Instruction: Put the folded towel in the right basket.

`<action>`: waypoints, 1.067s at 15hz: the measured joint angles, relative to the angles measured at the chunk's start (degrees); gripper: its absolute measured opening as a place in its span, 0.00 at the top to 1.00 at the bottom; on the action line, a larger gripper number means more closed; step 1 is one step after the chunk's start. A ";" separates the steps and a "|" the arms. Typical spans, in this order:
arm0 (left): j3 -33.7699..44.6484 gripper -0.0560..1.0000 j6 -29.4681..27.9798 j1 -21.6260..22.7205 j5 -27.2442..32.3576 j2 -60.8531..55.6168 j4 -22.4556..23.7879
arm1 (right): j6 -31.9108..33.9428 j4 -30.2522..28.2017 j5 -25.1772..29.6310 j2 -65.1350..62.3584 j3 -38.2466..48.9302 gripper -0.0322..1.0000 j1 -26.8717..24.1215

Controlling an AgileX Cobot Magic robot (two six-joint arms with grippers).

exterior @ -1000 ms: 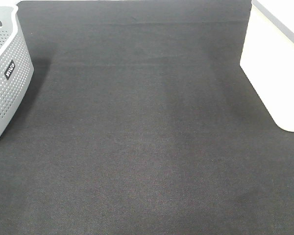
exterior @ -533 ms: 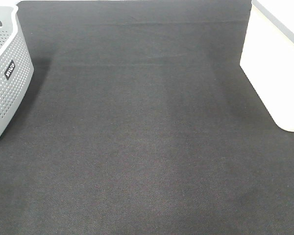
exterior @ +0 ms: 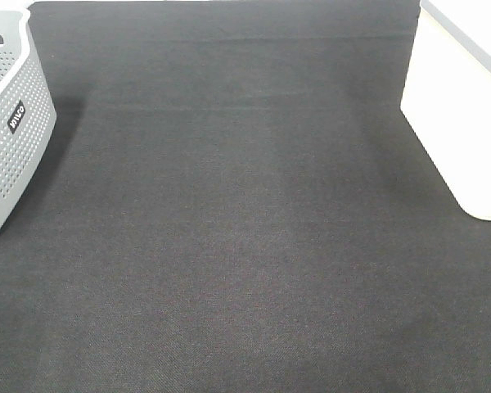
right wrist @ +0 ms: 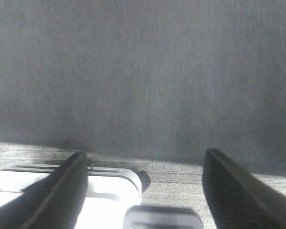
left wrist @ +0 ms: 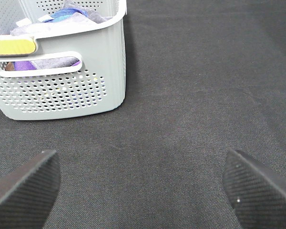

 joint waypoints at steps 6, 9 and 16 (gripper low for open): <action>0.00 0.12 0.00 0.00 0.00 0.00 0.00 | 0.00 -3.72 -5.33 -22.92 9.05 0.34 0.00; 0.00 0.12 0.00 0.00 0.00 0.00 0.00 | 0.00 -3.84 -8.19 -31.51 10.89 0.34 0.00; 0.00 0.12 0.00 0.00 0.00 0.00 0.00 | 0.00 -3.90 -8.42 -33.06 11.00 0.34 0.00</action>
